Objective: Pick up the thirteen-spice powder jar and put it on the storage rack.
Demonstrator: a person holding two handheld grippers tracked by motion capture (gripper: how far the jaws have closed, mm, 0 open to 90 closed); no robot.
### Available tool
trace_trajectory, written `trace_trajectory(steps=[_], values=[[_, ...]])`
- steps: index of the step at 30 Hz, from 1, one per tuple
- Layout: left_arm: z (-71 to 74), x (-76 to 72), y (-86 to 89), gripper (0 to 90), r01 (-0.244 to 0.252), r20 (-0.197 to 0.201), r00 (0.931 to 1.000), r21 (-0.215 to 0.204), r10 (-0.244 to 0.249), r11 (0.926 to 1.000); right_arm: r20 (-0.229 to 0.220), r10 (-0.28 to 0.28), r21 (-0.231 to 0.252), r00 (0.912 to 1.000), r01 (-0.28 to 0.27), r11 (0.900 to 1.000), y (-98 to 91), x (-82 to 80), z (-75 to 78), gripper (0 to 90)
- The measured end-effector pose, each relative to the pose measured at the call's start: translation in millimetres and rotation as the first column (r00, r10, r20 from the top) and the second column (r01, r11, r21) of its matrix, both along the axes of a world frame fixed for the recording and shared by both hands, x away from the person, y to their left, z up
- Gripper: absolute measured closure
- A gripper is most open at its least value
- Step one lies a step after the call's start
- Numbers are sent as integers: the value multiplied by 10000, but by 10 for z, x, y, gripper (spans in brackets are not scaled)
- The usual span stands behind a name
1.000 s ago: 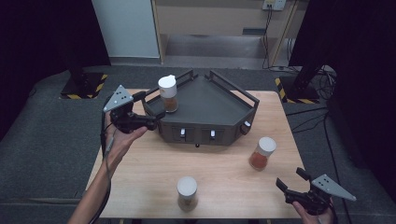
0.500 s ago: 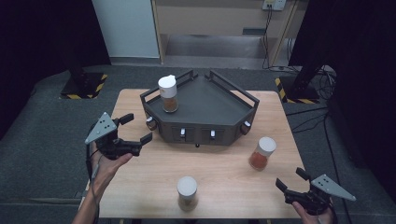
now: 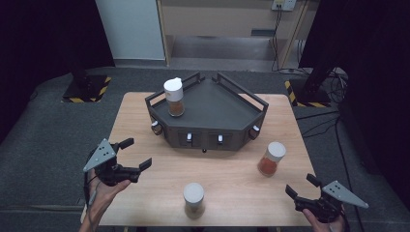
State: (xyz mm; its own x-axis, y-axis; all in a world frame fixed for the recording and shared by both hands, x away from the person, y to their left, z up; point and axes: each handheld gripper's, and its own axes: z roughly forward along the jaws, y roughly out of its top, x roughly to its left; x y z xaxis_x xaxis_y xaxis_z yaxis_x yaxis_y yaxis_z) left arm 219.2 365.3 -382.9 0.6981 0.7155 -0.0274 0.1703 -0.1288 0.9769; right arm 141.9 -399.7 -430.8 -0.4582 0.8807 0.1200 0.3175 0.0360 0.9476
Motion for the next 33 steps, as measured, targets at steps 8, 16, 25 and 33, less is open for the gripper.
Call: trace_trajectory(steps=[8,16,25,33], values=[[-258,-85,86,27,-218,-587,9981,-142,210,9997,-14,-3,-33,10000,3,10000,4,5,1,57],[-450,-140,121,30,-139,-715,9974,-90,132,9999,-27,-19,-38,10000,19,10000,8,4,2,57],[-610,-132,132,33,-67,-836,9965,-262,44,9996,-32,-23,-86,10000,22,10000,16,9,5,57],[-697,-127,182,46,164,-861,9962,-42,-167,9999,-7,52,-156,10000,-52,9999,28,17,6,57]])
